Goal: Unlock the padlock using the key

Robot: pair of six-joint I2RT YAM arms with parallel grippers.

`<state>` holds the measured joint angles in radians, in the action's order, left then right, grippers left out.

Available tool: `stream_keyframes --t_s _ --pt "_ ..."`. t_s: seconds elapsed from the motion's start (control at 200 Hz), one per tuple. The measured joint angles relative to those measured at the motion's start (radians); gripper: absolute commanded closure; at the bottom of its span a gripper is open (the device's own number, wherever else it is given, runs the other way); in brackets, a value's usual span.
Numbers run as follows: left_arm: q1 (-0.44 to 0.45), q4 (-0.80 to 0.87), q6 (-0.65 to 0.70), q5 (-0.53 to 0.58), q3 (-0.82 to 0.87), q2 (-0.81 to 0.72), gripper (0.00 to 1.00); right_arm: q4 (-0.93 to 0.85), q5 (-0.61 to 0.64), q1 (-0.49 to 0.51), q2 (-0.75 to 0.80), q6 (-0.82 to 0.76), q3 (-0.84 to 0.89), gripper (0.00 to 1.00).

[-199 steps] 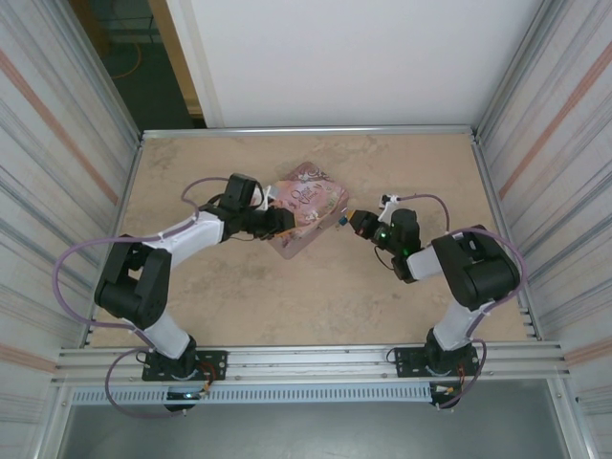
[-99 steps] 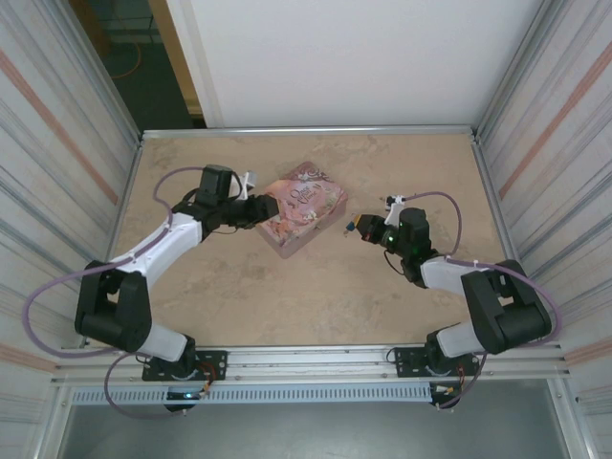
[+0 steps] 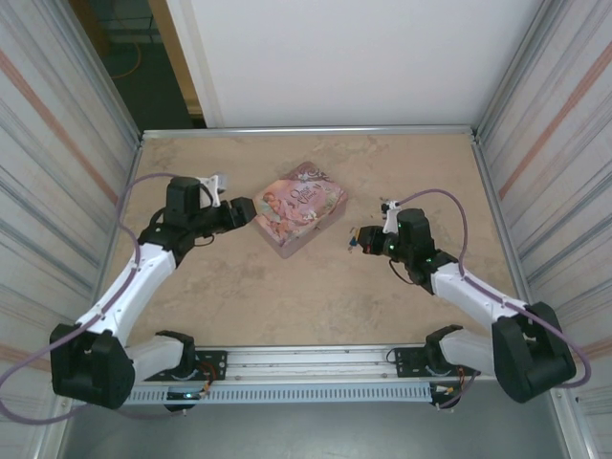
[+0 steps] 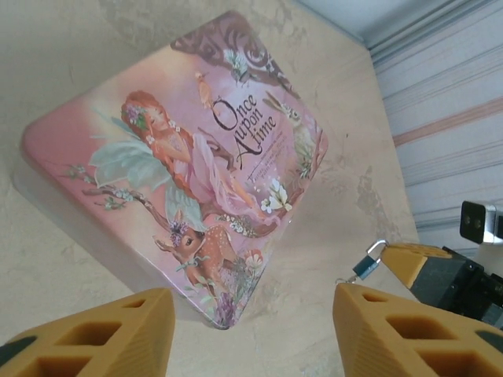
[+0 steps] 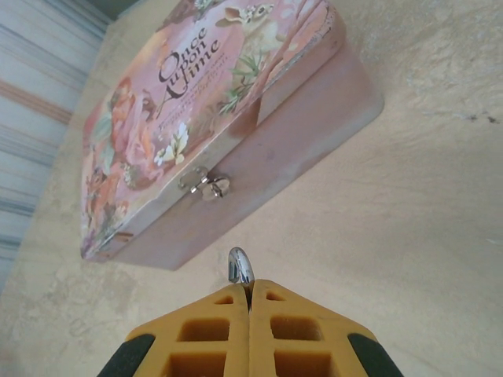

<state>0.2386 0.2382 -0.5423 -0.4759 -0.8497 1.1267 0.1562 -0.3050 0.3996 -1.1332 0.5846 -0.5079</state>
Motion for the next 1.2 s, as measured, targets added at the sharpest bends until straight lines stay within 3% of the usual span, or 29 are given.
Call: stream_keyframes --t_s 0.356,0.556,0.817,1.202 --pt "-0.022 -0.004 0.071 0.037 0.059 -0.134 0.17 -0.388 0.042 0.040 0.153 -0.049 -0.071 1.00" --pt "-0.030 -0.003 0.089 0.071 0.085 -0.201 0.09 -0.530 0.048 0.045 0.179 -0.075 -0.109 1.00" --pt "-0.043 0.000 0.097 0.115 0.106 -0.257 0.06 -0.686 0.048 0.073 0.097 -0.119 -0.218 1.00" --pt "-0.043 0.014 0.101 0.123 0.107 -0.269 0.06 -0.771 0.056 0.119 0.006 -0.150 -0.247 1.00"
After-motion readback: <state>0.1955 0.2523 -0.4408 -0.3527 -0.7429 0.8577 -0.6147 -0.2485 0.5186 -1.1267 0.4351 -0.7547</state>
